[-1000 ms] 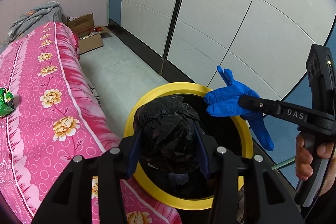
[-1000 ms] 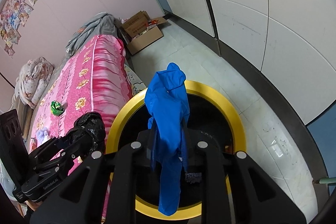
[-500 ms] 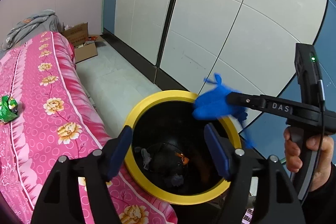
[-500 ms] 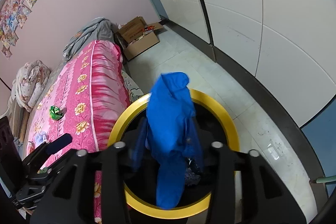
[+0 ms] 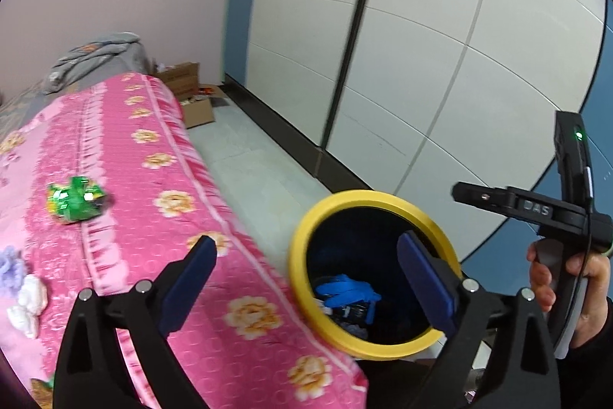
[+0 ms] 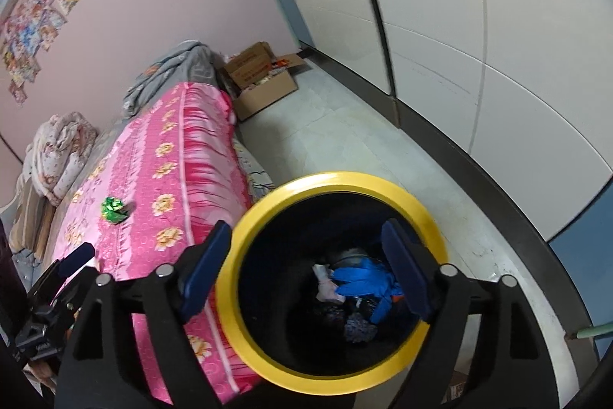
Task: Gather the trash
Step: 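Move both tools back over the bed toward the green chip bag, then grasp the green chip bag with the right tool while the left tool grasps the white snack packet, then carry the green chip bag and white snack packet over the yellow bin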
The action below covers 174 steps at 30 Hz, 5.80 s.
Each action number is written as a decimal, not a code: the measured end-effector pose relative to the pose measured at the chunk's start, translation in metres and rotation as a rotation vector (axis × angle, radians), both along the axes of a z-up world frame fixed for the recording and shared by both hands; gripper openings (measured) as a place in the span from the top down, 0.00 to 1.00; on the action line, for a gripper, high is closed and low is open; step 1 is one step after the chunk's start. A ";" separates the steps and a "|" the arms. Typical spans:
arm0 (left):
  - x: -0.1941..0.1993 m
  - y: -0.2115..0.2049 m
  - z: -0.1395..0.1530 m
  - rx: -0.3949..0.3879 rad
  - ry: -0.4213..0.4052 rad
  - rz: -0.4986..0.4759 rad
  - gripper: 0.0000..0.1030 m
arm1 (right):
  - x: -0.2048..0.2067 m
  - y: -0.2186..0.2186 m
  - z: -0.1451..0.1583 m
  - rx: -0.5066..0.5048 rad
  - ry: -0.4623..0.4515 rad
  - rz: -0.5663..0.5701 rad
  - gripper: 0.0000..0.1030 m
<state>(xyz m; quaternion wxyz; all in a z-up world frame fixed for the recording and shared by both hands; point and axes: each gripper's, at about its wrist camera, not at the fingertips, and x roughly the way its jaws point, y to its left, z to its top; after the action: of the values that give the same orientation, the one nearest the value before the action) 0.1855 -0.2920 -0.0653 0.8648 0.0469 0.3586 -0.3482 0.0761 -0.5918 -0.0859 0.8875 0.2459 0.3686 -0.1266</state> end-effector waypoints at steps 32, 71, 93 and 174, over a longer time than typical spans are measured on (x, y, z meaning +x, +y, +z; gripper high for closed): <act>0.086 0.390 0.002 0.133 -0.092 0.762 0.10 | 0.165 0.246 0.046 -0.229 -0.124 0.494 0.08; 0.198 0.531 -0.097 0.218 0.123 0.988 0.59 | 0.331 0.358 -0.090 -0.213 0.128 0.610 0.44; 0.171 0.519 -0.078 0.152 0.088 0.948 0.77 | 0.305 0.346 -0.067 -0.192 0.094 0.591 0.55; 0.006 0.115 0.128 -0.107 -0.168 0.252 0.77 | -0.005 0.071 0.138 -0.200 -0.190 0.140 0.55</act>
<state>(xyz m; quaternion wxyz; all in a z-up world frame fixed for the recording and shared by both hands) 0.1916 -0.1765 0.0626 0.9298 -0.0156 0.2691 -0.2506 0.0716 -0.5207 0.0516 0.9452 0.1407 0.2845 -0.0767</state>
